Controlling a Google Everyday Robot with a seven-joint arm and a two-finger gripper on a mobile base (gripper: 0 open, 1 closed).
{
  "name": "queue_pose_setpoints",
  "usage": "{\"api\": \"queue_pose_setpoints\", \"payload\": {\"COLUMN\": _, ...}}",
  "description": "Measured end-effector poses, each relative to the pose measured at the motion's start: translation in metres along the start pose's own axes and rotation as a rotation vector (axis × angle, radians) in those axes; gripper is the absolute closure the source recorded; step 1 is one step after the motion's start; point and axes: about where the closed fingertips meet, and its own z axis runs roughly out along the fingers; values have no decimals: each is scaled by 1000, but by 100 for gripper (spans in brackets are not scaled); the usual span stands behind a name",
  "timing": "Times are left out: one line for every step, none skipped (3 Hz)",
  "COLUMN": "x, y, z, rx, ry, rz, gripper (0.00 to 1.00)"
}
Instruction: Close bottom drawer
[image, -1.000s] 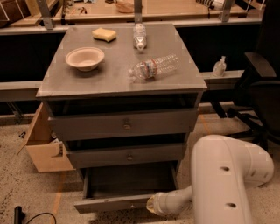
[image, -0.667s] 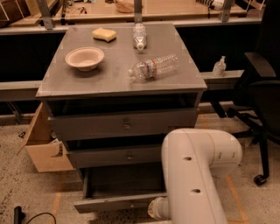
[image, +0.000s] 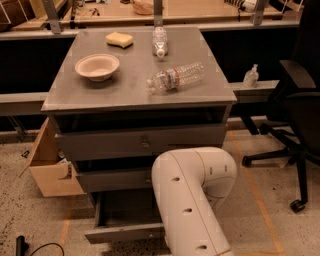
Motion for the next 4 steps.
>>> {"api": "queue_pose_setpoints", "payload": {"x": 0, "y": 0, "z": 0, "rx": 0, "ry": 0, "rz": 0, "gripper": 100}}
{"api": "queue_pose_setpoints", "payload": {"x": -1, "y": -2, "z": 11, "rx": 44, "ry": -11, "rz": -3, "gripper": 100}}
{"api": "queue_pose_setpoints", "payload": {"x": -6, "y": -8, "z": 32, "rx": 109, "ry": -52, "rz": -37, "gripper": 100}}
{"api": "queue_pose_setpoints", "payload": {"x": -7, "y": -13, "z": 44, "rx": 137, "ry": -79, "rz": -52, "gripper": 100}}
